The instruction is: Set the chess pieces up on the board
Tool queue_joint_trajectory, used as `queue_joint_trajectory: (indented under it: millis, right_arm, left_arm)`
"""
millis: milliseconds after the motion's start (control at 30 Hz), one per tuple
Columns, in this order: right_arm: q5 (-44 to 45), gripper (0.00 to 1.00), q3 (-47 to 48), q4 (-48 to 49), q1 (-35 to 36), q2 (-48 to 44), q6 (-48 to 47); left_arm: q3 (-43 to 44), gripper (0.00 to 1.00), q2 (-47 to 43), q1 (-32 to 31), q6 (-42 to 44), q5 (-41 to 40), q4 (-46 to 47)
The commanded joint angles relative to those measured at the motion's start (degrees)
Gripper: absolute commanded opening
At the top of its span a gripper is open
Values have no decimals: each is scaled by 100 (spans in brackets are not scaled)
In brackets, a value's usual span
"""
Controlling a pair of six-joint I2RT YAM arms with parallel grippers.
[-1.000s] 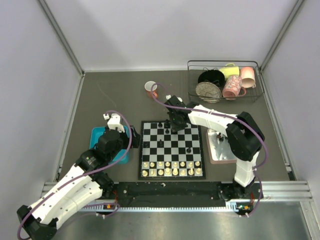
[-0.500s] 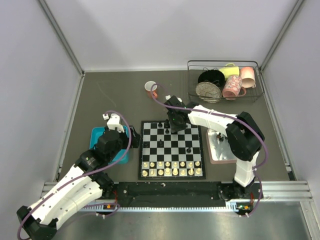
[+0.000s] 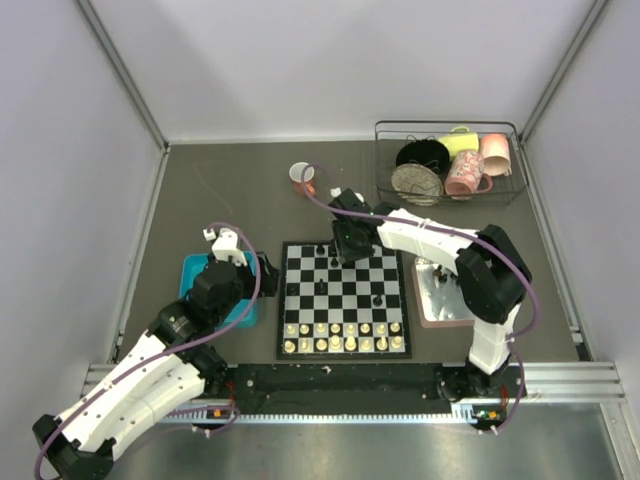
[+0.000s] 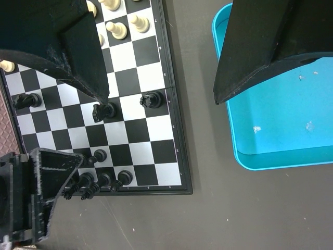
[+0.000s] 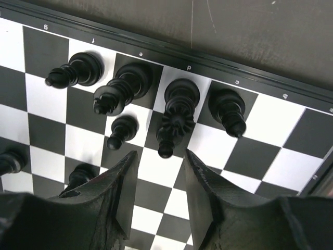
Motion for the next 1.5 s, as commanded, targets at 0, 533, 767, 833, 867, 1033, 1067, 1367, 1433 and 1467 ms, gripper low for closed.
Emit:
queue_joint_trajectory:
  millis: [0,533,767,833,867,1033,1067,1367,1433,1467]
  right_arm:
    - [327,42,-120,-70,65,-884,30]
    - [-50,41,-3286,-343,-3088,-4339,66]
    - [-15,38,-3400,-124,-3363,-3804,65]
    - [-94,36,-3435,25,-3416,-3637,56]
    - [-103,35,-3444,70,-3442,-3584,56]
    - [-15,32,-3471,149,-3451,-3373,56]
    - [11,32,-3497,175,-3451,-3320,56]
    - [240,27,-3462,272,-3495,-3074,-23]
    - [257,25,-3453,290,-3513,-3039,-49]
    - [266,24,-3462,298,-3521,-3021,-58]
  left_arm:
    - [-26,86,-61,-17,43,-63,-4]
    - [-53,86,123,-8,61,104,181]
    - [79,85,457,-17,166,306,471]
    - [114,85,545,-17,192,332,480]
    - [132,85,563,-17,201,333,489]
    - [106,85,519,-8,219,306,497]
    - [88,85,510,-17,210,306,497]
    - [27,85,467,-17,184,350,515]
    - [18,85,440,-17,184,333,498]
    - [9,85,431,-17,184,333,506]
